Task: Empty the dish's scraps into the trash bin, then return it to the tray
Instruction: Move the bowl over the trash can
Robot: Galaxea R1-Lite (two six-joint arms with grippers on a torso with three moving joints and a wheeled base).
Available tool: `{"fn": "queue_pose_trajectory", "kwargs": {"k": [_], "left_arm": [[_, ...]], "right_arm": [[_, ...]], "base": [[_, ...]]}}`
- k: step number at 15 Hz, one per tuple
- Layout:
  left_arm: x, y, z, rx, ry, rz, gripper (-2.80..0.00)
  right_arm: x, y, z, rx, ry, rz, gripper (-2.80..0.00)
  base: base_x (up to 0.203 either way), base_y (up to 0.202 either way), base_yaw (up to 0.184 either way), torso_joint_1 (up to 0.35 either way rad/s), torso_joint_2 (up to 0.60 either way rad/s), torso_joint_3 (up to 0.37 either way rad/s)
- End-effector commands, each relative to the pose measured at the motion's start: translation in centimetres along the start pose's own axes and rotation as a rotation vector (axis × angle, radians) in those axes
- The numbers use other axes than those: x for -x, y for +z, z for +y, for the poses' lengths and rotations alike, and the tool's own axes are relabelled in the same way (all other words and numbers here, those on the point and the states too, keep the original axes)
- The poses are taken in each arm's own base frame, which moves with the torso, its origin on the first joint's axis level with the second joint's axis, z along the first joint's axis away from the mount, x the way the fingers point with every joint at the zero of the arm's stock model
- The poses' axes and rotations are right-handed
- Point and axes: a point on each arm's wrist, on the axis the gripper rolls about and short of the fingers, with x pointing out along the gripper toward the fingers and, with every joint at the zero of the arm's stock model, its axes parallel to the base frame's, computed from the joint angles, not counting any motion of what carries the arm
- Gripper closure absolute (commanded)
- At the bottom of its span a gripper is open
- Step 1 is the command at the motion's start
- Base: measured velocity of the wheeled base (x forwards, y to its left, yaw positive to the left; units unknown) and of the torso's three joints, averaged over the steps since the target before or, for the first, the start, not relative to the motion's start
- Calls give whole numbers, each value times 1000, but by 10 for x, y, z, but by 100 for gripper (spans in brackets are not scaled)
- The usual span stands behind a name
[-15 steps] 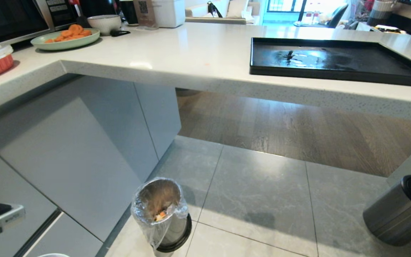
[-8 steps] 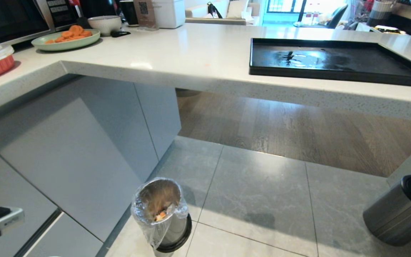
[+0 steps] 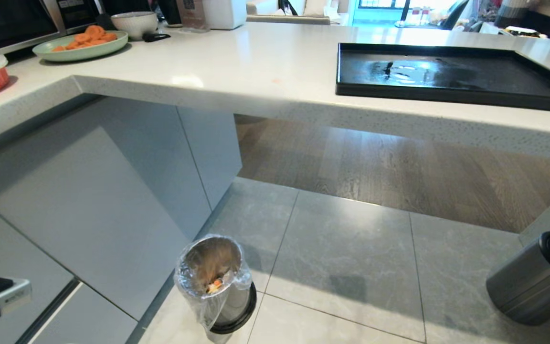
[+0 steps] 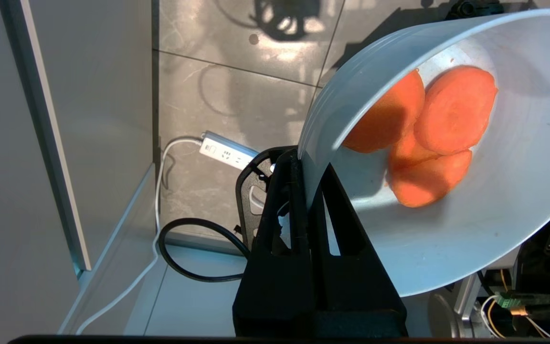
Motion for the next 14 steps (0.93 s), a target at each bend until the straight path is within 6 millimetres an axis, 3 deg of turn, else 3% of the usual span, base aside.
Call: {"fn": "queue_pose_trajectory", "kwargs": {"k": [1, 14], "left_arm": [[1, -1, 0, -1, -1, 0, 0], [-1, -7, -2, 0, 0, 7, 0]], "right_arm": [[0, 0, 0, 0, 0, 0, 0], [0, 0, 0, 0, 0, 1, 0]], "base": [[0, 0, 0, -2, -3, -175], [0, 0, 0, 4, 2, -196]]}}
